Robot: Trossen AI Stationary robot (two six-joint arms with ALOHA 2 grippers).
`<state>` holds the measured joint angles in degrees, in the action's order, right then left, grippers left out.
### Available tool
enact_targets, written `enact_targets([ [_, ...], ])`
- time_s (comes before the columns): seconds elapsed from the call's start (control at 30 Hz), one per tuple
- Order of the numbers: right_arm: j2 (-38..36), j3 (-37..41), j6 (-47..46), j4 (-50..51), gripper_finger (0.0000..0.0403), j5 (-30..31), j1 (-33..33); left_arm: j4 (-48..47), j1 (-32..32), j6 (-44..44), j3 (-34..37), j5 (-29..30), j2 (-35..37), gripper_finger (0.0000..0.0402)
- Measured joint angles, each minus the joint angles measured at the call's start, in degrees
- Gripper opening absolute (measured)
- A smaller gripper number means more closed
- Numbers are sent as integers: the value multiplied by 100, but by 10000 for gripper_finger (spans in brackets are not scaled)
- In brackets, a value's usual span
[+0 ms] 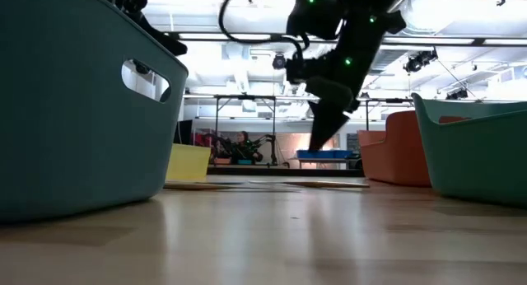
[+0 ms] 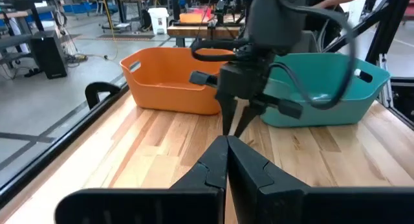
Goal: Sort silverware by color (type)
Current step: Put the gold knife into the yellow bin
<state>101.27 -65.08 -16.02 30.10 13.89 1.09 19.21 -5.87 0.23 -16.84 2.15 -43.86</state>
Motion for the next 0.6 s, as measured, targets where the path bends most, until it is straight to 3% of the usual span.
enact_targets([
  [0.2, 0, 0, -20, 90, 142, -1097, -217, -14, 0, -19, -1, 0, 0, 0],
  [0.3, 0, 0, -538, 147, 178, -1133, -361, -14, 0, -22, 0, 0, 0, 0],
  [0.6, 129, 0, -1417, 217, 192, -1095, -508, -17, 2, -118, 0, 0, 2, 0],
])
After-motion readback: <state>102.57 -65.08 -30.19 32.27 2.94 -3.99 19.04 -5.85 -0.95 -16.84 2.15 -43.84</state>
